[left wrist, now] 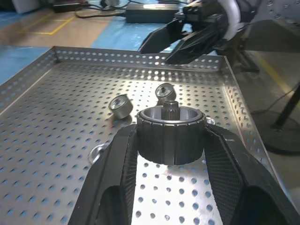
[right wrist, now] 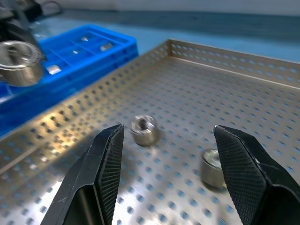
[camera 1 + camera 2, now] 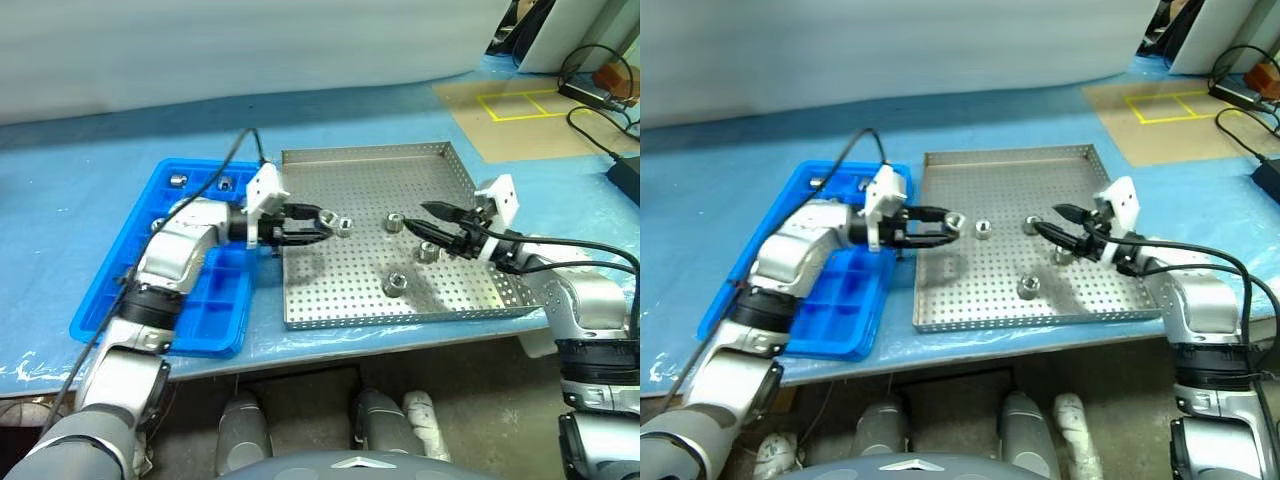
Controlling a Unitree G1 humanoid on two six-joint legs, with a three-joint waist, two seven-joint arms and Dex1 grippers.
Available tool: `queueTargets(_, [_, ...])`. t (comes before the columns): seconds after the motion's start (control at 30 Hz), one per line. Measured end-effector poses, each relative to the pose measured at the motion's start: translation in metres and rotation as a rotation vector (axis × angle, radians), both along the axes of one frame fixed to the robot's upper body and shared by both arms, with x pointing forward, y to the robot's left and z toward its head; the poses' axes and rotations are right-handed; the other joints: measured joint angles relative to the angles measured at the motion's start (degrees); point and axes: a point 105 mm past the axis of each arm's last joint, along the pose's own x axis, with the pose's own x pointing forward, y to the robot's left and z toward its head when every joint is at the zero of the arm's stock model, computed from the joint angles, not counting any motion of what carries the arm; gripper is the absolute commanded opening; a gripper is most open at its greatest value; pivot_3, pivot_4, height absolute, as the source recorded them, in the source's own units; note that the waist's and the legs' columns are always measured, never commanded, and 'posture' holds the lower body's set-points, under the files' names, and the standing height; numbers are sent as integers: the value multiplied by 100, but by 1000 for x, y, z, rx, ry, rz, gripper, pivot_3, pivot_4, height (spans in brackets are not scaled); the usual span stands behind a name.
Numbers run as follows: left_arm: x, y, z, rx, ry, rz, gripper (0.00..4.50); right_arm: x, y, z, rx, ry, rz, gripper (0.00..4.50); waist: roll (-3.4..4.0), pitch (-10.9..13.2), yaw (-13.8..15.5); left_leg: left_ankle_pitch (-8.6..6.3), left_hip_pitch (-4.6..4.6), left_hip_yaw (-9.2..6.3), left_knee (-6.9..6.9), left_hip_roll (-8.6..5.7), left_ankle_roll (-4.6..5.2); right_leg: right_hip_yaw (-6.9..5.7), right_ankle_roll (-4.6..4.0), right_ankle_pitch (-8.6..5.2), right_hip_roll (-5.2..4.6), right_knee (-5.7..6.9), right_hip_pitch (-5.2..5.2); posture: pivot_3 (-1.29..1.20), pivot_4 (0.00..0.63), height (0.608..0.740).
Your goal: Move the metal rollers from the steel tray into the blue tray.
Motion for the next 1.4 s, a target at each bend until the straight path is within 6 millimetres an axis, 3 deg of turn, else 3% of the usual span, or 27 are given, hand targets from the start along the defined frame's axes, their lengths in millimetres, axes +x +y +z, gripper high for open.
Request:
queueTargets(0.17, [-3, 40, 7, -27, -12, 193, 1969, -4, 54, -5, 64, 16, 130, 3172, -1, 1, 29, -8, -1, 0, -14, 1, -28, -5, 0, 0, -2, -5, -1, -20, 150, 740])
queueTargets(0.23, [-4, 65, 5, -19, -13, 302, 1969, -4, 73, -8, 48, 10, 182, 3172, -1, 1, 27, -5, -1, 0, -19, 0, -35, -9, 1, -1, -1, -8, -2, 26, 150, 740])
queueTargets(0.33, [-9, 101, -11, 11, 35, 457, 1969, 2, 91, -3, 31, -42, 216, 3172, -4, 2, 46, 5, -6, -2, -25, 1, -52, -15, 2, -1, -3, -9, -8, 85, 150, 740])
queueTargets(0.5, [-17, 146, -22, 52, 65, 631, 1969, 11, 122, 25, 81, -128, 302, 3172, -11, 6, 187, 6, -11, -10, -33, 3, -54, -18, 2, -1, -2, -10, -12, 173, 150, 740])
queueTargets(0.6, [-25, 166, -33, 68, 93, 718, 1969, 11, 129, 22, 86, -115, 345, 3172, -12, 6, 307, 6, -17, -13, -36, 3, -56, -18, 2, -1, -3, -16, -12, 212, 150, 740])
queueTargets(0.73, [-28, 171, -49, 85, 113, 783, 1969, 14, 131, 9, 86, -63, 361, 3172, -14, 7, 469, 6, -28, -26, -34, 2, -56, -28, 2, -1, -6, -15, -13, 221, 150, 740])
queueTargets(0.87, [-22, 177, -60, 138, 100, 856, 1969, 16, 133, 9, 75, -73, 370, 3172, -17, 6, 503, 10, -27, -42, -32, 5, -60, -33, 2, -1, -4, -3, -12, 219, 150, 740])
queueTargets(1.03, [-21, 172, -64, 124, 102, 861, 1969, 17, 132, 7, 60, -81, 372, 3172, -17, 6, 503, 22, -28, -49, -32, 5, -81, -36, 2, -1, -4, -1, -12, 215, 150, 740])
queueTargets(1.27, [11, 163, -46, 84, 30, 876, 1969, 18, 130, 4, 45, -83, 360, 3172, -20, 4, 504, 28, -34, -69, -24, 0, -89, -48, 2, -1, -1, 10, -12, 184, 150, 740])
queueTargets(1.4, [16, 155, -56, 102, 56, 851, 1969, 18, 124, -4, 32, -65, 340, 3172, -21, 4, 485, 28, -37, -70, -23, 0, -89, -48, 3, 0, 0, 9, -12, 154, 150, 740])
